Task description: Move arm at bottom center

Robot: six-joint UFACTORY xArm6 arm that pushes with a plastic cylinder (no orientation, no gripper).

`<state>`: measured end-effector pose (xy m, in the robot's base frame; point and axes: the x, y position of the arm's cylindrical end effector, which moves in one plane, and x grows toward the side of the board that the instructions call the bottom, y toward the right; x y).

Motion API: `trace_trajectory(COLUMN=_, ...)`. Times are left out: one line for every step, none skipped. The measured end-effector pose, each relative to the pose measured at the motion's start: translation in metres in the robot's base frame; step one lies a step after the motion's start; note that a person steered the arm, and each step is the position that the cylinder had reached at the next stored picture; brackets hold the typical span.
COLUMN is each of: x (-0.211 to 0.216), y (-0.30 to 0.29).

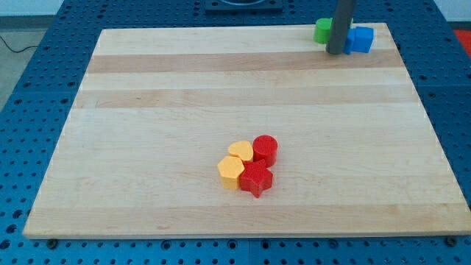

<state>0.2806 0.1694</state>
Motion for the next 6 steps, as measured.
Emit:
trace_trajectory(x=0.05, y=-0.002)
trace_trajectory(x=0.115, y=0.015)
trace_trajectory(x=0.184, y=0.011)
trace_trajectory(x=0.248, y=-0.02)
trace_trajectory(x=0.295, y=-0.066)
trace_trajectory(x=0.331, y=-0.122)
